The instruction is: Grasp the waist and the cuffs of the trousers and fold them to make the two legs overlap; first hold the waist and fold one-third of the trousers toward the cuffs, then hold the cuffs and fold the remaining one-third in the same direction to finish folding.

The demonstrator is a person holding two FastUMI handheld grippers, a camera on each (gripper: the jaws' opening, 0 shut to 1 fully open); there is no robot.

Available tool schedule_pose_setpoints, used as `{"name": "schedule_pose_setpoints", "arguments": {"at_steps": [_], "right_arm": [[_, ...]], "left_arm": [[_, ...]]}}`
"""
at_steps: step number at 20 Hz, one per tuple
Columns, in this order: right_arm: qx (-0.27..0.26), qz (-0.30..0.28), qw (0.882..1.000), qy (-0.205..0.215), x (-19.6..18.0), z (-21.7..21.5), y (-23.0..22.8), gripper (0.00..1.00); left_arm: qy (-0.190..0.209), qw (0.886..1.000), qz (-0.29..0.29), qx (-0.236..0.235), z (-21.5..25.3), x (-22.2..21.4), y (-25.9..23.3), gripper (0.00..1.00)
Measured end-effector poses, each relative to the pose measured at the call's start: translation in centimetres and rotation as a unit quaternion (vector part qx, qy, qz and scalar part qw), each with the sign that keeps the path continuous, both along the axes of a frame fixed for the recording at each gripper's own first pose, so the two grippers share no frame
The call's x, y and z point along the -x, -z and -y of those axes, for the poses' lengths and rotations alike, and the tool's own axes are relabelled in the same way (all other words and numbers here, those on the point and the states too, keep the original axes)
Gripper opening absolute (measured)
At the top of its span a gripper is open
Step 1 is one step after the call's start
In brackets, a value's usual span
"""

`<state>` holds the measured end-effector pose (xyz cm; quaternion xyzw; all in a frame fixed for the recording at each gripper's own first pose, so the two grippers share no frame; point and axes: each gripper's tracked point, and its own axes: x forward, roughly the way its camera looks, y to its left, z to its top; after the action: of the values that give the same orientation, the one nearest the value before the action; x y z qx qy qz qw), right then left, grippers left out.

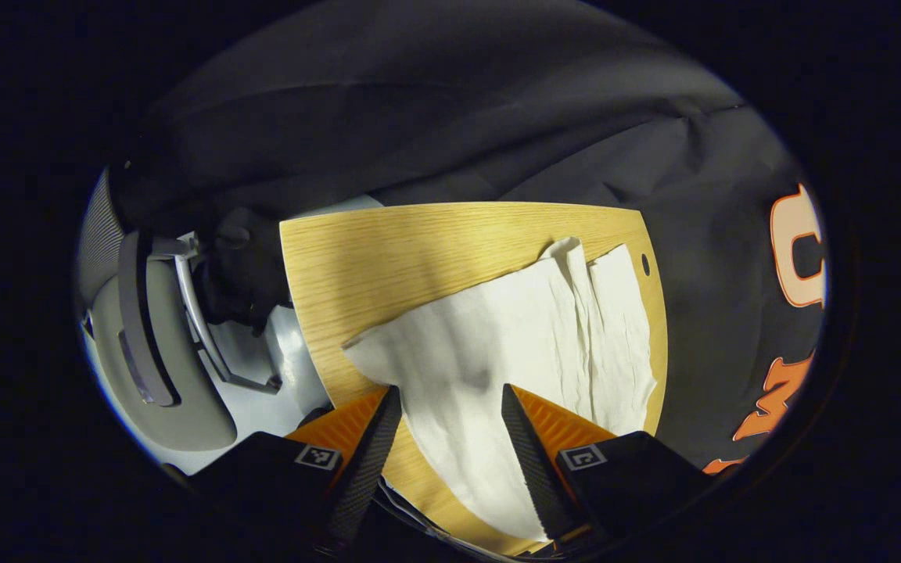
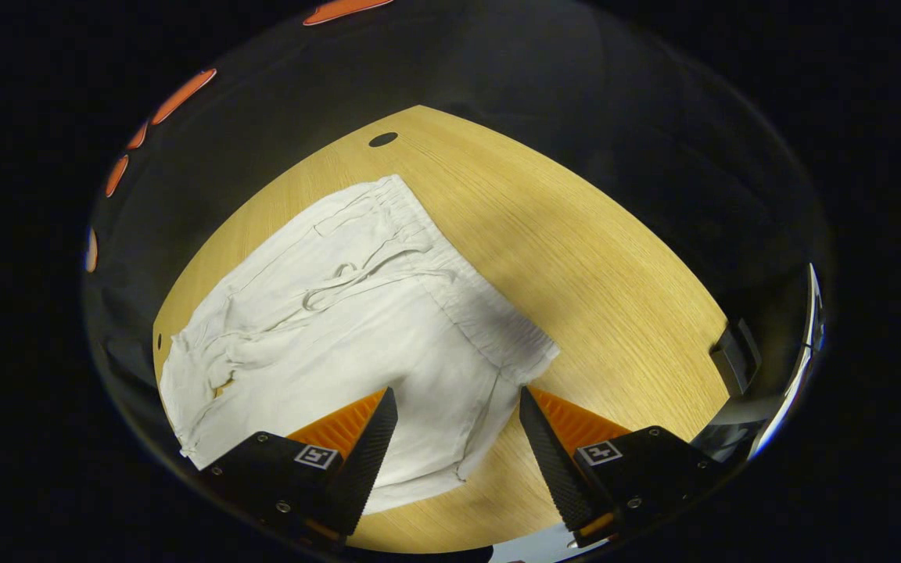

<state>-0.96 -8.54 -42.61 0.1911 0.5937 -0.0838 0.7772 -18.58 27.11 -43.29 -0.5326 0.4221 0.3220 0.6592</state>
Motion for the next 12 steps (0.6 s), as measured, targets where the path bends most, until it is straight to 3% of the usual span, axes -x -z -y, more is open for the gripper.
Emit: {"name": "schedule_pose_setpoints", "arguments": {"at_steps": [2,3,4,5,7,9,12], "right_arm": [[0.005,-0.001,1.0,0.005,0.1,0.5,0.2,0.95],[0.007,-0.003,1.0,0.009,0.4,0.8,0.1,0.95],[0.008,-0.002,1.0,0.014,0.5,1.1,0.1,0.95],[0.007,-0.002,1.0,0.019,0.7,1.5,0.1,0.95],[0.009,-0.002,0.999,0.034,0.7,2.2,0.2,0.94],[0.001,0.001,0.999,0.051,0.2,2.3,0.5,0.93],[0.012,-0.011,0.997,0.075,-0.1,3.1,1.6,0.9]], "left_arm": [[0.008,1.0,0.003,-0.011,-0.4,-0.8,0.5,0.76],[0.011,1.0,0.006,-0.019,-0.6,-1.3,0.6,0.64],[0.017,0.999,0.014,-0.028,-0.7,-2.0,0.6,0.58],[0.028,0.999,0.019,-0.037,-0.6,-2.5,0.8,0.43],[0.054,0.997,-0.01,-0.062,-0.7,-1.8,1.3,0.36],[0.057,0.996,-0.008,-0.068,-0.8,-2.7,1.1,0.1],[0.062,0.995,0.0,-0.085,-1.4,-3.3,0.0,0.08]]}}
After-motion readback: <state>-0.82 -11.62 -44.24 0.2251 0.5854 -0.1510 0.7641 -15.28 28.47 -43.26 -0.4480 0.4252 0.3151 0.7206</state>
